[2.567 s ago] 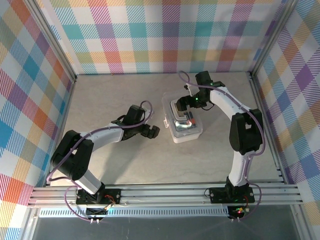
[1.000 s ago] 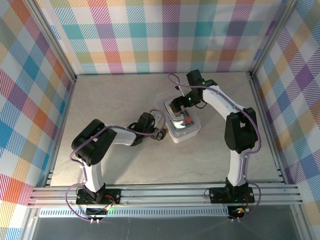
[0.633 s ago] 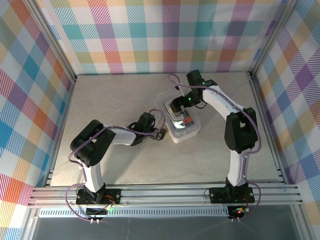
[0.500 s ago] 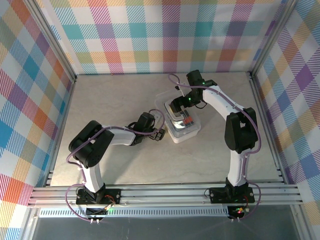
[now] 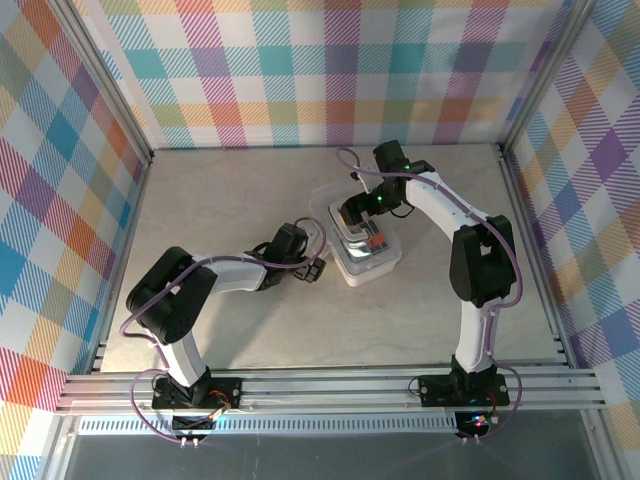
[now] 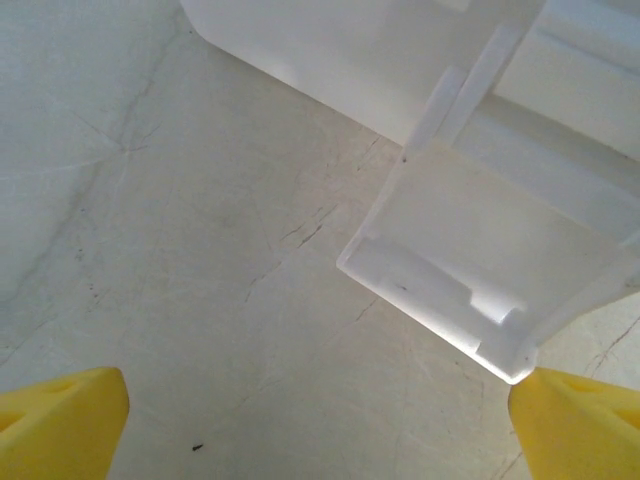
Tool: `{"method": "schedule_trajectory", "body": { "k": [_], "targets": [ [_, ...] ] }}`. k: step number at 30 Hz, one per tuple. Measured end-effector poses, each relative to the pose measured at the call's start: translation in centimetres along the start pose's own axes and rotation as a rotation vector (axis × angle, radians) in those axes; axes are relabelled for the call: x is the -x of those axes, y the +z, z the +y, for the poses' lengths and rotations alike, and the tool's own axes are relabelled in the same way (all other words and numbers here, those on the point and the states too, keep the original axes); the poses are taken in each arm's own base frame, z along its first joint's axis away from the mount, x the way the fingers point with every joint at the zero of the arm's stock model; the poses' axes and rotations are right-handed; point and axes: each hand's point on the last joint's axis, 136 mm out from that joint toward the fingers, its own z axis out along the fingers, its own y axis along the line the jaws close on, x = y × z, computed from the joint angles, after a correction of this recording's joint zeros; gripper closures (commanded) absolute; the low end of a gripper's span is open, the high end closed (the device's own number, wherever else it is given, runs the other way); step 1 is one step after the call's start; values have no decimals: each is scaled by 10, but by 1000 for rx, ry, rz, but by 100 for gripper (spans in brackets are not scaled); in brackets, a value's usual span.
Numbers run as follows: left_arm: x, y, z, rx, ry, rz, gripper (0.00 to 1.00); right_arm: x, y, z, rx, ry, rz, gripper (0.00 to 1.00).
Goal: Pack the tool kit
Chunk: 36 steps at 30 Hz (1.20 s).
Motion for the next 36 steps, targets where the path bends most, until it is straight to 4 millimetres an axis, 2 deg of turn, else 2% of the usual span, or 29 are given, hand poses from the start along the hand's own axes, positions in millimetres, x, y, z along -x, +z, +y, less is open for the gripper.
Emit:
{"method": "schedule_trajectory", "body": {
  "k": [7,12,17,21,26,32,36],
  "targets": [
    [5,-9,2,7,19,3,5,0,0,0,2,-1,-8,1],
    [32,-21,5,14,12,-63,5,0,0,0,3,2,-9,1],
    [65,-44,7,13,2,-149,5,0,0,1,4,3,-9,1],
    [74,-48,8,13,1,-169,5,0,0,0,5,6,-10,1],
    [65,-45,2,-16,36,-166,2,-1,1,0,5,6,-11,1],
    [15,-26,-7,-55,98,-93,0,-1,1,0,7,6,-14,1],
    [2,-6,-12,-69,116,-67,0,-1,1,0,7,6,-14,1]
  ]
}}
